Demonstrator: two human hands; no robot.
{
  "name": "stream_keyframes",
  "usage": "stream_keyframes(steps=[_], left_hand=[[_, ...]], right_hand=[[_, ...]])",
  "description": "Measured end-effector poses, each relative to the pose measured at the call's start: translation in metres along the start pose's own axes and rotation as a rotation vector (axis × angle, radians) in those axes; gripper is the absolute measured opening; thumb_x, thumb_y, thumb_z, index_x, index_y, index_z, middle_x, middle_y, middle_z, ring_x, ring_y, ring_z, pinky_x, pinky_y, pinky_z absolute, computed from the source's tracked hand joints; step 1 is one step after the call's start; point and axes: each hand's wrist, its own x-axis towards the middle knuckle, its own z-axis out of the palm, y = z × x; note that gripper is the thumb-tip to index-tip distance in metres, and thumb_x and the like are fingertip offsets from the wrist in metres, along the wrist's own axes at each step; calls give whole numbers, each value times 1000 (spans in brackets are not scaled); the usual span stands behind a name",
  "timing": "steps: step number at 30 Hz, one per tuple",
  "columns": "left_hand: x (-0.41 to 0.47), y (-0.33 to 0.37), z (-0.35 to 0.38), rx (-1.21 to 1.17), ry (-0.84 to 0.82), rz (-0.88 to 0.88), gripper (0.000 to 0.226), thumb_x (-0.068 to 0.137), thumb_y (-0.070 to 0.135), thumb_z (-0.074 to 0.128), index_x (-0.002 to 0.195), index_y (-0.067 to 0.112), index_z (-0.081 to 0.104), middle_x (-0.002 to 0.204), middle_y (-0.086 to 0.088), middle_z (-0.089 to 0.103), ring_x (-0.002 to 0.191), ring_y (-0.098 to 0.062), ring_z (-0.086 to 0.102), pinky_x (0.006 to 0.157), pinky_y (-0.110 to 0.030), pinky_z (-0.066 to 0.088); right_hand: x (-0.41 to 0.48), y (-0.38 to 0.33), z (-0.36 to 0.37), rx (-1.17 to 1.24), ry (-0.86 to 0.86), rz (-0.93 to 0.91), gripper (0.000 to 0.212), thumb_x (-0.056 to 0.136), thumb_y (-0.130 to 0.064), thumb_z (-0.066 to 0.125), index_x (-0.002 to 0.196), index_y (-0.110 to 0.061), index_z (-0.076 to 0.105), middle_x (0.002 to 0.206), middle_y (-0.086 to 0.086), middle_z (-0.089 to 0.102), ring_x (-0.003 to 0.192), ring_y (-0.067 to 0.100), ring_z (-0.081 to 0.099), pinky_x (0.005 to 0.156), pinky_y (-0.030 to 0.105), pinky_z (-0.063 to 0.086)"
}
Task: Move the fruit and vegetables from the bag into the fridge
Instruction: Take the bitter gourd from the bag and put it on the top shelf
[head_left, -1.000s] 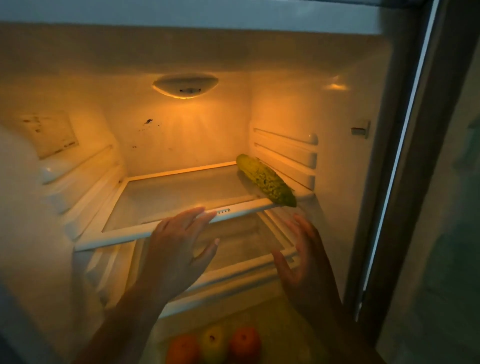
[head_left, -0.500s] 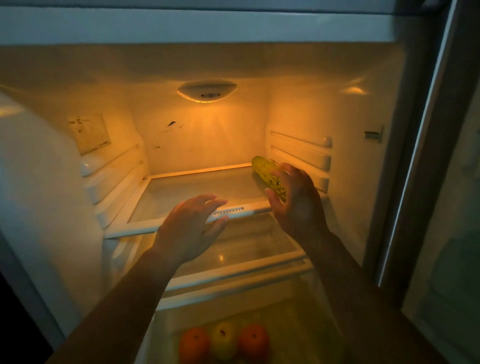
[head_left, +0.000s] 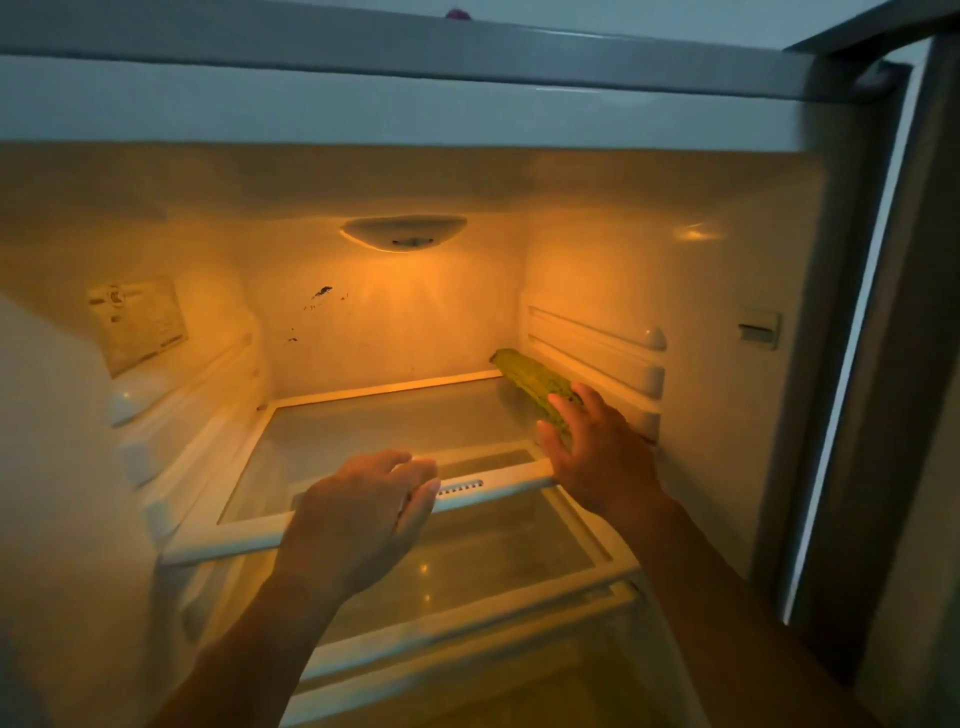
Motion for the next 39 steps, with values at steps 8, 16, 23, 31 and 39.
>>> stream_keyframes(steps=[8, 16, 23, 31, 39], left_hand=[[1, 0, 2, -27, 19, -8, 65, 84, 60, 8, 118, 36, 58, 112, 15, 61, 95, -7, 55, 61, -20, 40], [-12, 3, -3, -86, 25, -47, 61, 86, 59, 16, 117, 32, 61, 117, 13, 62, 100, -9, 59, 75, -30, 47], [-73, 25, -7, -171, 59, 25, 47, 89, 48, 35, 126, 26, 55, 138, 0, 49, 131, -20, 41, 107, -46, 33], [-176, 61, -2, -443, -31, -183, 51, 83, 55, 33, 121, 32, 59, 126, 19, 47, 115, 7, 41, 92, -8, 28], [-254, 76, 16, -524, -354, -230, 63, 79, 69, 28, 125, 35, 53, 131, 16, 48, 121, -3, 45, 98, -27, 40]], right_hand=[[-11, 3, -8, 115, 81, -11, 47, 94, -42, 40, 132, -16, 48, 140, 6, 42, 128, 23, 38, 106, 37, 31], [-74, -7, -18, 308, 181, -45, 49, 86, -49, 38, 123, -21, 54, 134, 0, 48, 124, 17, 41, 101, 31, 35], [-119, -4, -2, 397, 27, -161, 52, 82, -53, 38, 117, -20, 57, 125, -1, 54, 121, 16, 47, 103, 27, 35], [-193, -7, 23, 406, -253, -264, 51, 79, -50, 43, 113, -15, 60, 115, 4, 60, 109, 17, 53, 93, 12, 27], [-314, -5, 30, 377, -513, -204, 52, 80, -52, 41, 118, -20, 55, 118, -2, 55, 111, 14, 51, 93, 24, 39]])
